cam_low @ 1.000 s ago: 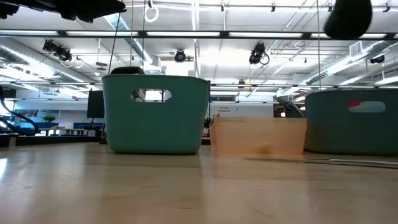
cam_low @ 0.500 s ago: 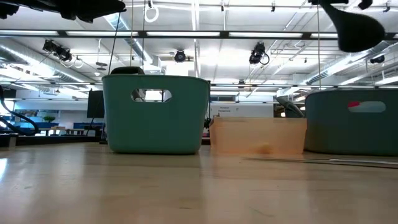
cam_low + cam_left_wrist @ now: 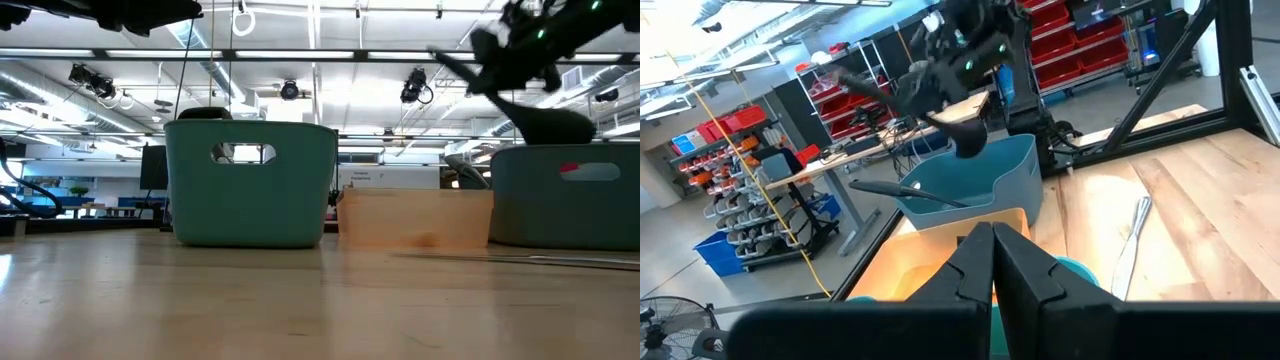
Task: Pick & Place Kitchen Items
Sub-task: Put the black serving spoon into the dark blue bin
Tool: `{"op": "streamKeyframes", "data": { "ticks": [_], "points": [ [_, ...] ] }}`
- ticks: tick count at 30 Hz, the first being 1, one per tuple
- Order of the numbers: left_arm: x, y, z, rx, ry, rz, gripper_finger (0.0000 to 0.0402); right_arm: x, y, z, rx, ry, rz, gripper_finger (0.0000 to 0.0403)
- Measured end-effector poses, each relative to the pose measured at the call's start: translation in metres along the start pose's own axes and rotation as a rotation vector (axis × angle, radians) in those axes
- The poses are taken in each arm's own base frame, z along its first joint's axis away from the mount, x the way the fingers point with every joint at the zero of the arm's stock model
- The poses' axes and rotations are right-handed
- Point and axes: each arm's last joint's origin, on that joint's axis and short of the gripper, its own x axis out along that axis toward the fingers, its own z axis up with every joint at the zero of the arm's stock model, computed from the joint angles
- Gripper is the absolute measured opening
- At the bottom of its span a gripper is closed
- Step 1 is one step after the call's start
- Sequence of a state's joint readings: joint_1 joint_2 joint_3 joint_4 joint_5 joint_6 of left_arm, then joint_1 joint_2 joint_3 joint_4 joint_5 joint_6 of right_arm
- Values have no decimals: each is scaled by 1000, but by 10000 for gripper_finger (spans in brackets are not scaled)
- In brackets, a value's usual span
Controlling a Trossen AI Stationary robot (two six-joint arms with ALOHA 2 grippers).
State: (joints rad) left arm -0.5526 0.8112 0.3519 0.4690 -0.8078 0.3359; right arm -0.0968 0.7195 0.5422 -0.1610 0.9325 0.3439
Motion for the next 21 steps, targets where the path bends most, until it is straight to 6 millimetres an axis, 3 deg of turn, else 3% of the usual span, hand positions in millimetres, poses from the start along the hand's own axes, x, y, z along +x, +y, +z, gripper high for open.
{"op": "streamKeyframes", "data": {
  "ticks": [8,14,21],
  "points": [
    [0,0,0,14,0,0,14,23,-7,-14,73,78,-37,44],
    [0,0,1,35,-6,3,14,39,-6,-46,135,64,-39,44],
    [0,0,1,34,-6,3,14,45,-14,-73,216,13,-127,44]
  ]
}}
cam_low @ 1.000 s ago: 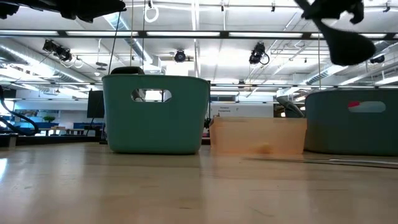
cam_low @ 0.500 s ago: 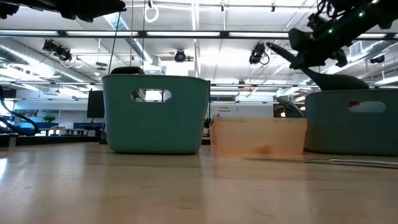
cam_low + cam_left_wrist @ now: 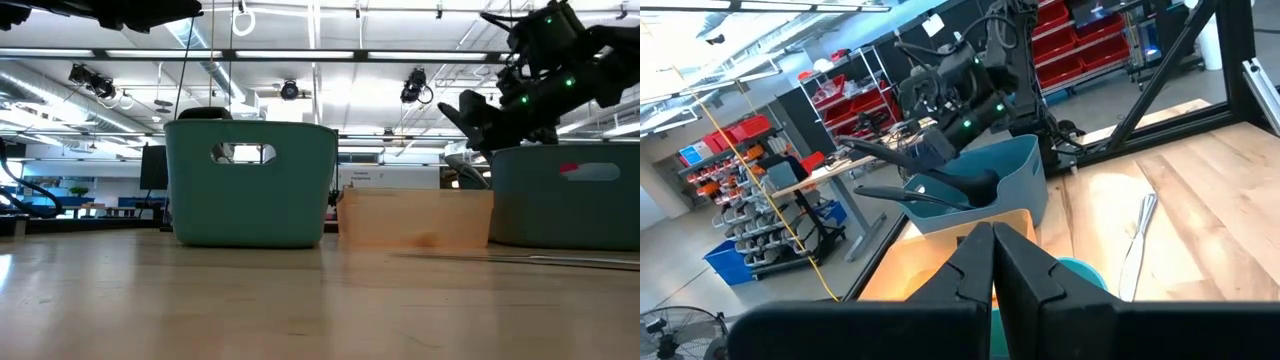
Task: Pick & Place Kitchen Items
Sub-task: Put the black serving spoon into the dark blue bin
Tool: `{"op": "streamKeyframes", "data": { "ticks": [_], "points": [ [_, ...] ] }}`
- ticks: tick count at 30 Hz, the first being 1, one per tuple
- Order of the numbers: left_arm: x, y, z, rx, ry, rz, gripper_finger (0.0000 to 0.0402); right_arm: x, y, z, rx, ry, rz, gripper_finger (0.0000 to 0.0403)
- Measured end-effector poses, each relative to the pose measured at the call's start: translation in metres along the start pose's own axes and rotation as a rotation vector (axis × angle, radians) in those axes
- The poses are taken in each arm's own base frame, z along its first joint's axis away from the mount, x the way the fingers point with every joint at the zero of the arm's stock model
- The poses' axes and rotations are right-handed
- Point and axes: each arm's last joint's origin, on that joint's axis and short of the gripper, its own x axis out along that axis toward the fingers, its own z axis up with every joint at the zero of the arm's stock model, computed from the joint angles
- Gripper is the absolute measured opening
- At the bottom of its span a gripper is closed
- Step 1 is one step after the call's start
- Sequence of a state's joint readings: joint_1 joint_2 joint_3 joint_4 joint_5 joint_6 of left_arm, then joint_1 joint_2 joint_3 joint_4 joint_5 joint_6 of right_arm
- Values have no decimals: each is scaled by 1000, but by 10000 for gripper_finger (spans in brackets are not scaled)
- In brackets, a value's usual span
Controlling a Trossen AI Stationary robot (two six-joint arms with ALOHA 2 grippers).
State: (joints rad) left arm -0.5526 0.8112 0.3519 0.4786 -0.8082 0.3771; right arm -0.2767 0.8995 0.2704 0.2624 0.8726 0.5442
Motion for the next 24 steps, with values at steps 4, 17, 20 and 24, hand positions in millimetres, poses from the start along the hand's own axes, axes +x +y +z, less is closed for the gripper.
{"op": "streamKeyframes", "data": {
  "ticks": [4,17,20,24],
  "points": [
    [0,0,0,0,0,0,14,1,-6,-8,-7,-12,-66,44],
    [0,0,0,0,0,0,14,10,-10,-26,-79,14,-205,44],
    [0,0,0,0,0,0,14,13,-11,-32,-83,45,-213,44],
    [0,0,0,0,0,0,14,17,-14,-39,-84,80,-239,44]
  ]
}}
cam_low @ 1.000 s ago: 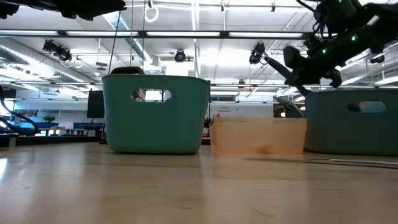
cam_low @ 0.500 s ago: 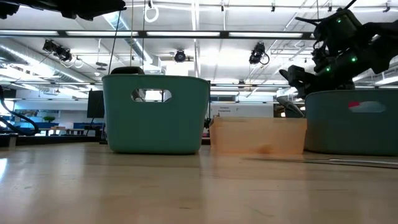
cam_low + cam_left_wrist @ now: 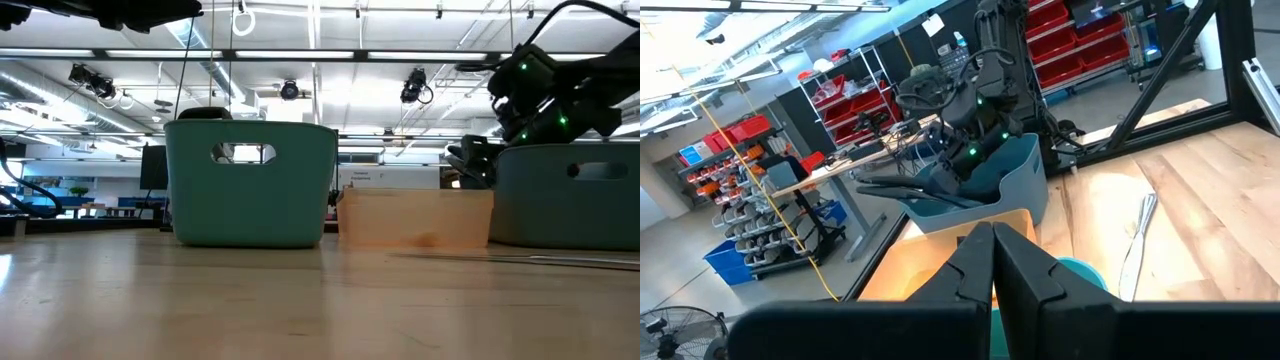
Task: Pick & Place Kitchen Items
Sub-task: Put the black serving spoon into the dark blue bin, then put the silver table knife into the orange bin
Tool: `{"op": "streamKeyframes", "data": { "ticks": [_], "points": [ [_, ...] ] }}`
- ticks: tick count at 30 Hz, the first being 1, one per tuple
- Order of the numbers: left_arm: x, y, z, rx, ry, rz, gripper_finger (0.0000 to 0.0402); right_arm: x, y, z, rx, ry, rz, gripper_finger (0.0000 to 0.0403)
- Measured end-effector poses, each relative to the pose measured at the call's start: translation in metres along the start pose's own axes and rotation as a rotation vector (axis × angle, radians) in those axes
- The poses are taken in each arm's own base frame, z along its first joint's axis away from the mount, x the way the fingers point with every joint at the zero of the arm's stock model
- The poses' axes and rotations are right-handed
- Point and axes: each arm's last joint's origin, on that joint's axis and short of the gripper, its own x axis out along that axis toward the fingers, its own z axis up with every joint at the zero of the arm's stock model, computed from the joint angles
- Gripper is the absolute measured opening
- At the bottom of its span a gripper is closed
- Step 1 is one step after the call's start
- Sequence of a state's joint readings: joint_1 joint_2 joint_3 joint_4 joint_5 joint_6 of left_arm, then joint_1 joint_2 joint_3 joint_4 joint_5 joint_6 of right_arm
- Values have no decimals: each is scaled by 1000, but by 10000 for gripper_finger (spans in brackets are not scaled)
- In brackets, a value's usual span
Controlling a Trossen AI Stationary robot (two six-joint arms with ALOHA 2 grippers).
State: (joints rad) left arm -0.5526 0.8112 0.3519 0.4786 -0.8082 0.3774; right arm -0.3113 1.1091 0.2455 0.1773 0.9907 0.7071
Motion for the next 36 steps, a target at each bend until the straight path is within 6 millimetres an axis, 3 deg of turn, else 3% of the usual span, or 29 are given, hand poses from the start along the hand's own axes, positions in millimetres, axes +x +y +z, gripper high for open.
{"op": "streamKeyframes", "data": {
  "ticks": [9,20,30,33,36],
  "points": [
    [0,0,0,0,0,0,14,3,-1,-1,26,11,-10,48],
    [0,0,0,0,0,0,14,2,1,2,51,1,17,165],
    [0,0,0,2,1,-1,14,-20,5,42,-38,-75,259,195],
    [0,0,0,3,1,-1,14,-32,5,62,-104,-88,336,178],
    [0,0,0,11,1,-1,14,-51,12,87,-237,-149,570,132]
  ]
}}
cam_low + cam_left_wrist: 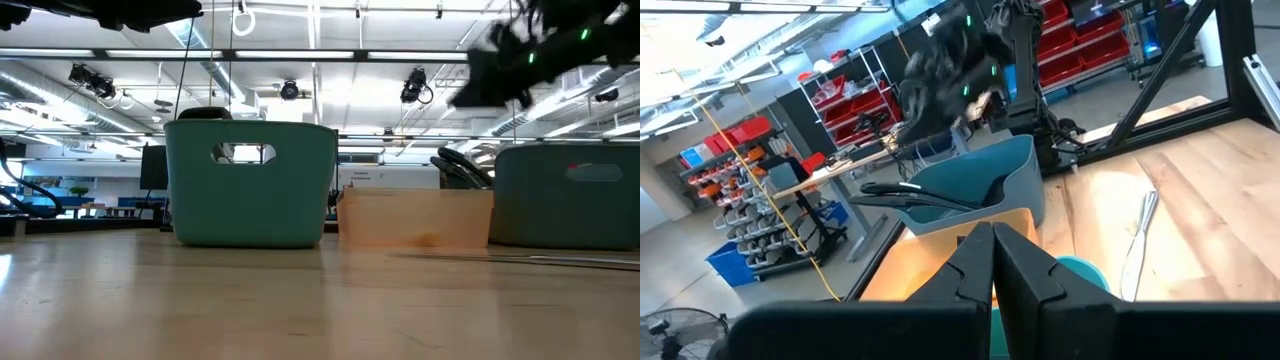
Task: Pick & Place Kitchen Items
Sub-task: Put the silver table knife into the orange bin
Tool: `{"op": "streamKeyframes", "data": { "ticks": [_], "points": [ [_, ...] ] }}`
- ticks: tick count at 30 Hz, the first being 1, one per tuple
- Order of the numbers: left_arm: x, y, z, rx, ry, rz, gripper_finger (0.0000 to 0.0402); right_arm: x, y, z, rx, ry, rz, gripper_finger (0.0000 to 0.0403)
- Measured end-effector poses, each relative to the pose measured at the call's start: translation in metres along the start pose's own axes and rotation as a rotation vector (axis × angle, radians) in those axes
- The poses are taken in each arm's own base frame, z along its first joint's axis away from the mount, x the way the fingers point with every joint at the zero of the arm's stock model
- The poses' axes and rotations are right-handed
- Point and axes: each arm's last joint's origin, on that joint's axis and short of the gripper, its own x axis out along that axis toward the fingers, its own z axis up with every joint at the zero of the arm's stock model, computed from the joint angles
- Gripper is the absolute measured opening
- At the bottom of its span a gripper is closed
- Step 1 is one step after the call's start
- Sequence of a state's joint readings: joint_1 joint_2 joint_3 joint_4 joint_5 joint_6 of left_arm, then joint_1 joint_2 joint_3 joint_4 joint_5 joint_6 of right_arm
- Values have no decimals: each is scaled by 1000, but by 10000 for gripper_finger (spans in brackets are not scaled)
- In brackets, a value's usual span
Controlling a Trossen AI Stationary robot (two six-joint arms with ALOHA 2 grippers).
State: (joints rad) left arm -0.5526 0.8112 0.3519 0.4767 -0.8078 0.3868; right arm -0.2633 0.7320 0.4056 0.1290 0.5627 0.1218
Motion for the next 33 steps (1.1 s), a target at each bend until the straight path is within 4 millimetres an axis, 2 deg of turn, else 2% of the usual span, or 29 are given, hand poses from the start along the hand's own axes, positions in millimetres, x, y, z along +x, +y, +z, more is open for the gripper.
{"op": "streamKeyframes", "data": {
  "ticks": [4,5,7,10,12,16,18,22,28,33],
  "points": [
    [0,0,0,27,0,0,14,-21,13,28,-183,-131,478,34],
    [0,0,0,37,0,0,14,-26,14,32,-212,-164,575,17],
    [0,0,0,51,-1,0,14,-34,12,34,-224,-198,690,14],
    [0,0,0,55,0,0,14,-46,1,36,-206,-249,698,22],
    [0,0,0,58,0,0,14,-56,-6,36,-199,-312,733,12],
    [0,0,0,57,0,1,14,-77,-15,26,-189,-441,909,8],
    [0,0,0,57,1,1,14,-81,-19,17,-150,-459,939,8],
    [0,0,0,46,2,0,14,-79,-22,-1,-57,-412,897,4],
    [0,0,0,19,1,-4,14,-71,-16,-29,-68,-330,957,3],
    [0,0,0,19,1,-3,14,-68,-14,-36,-52,-304,909,2]
  ]
}}
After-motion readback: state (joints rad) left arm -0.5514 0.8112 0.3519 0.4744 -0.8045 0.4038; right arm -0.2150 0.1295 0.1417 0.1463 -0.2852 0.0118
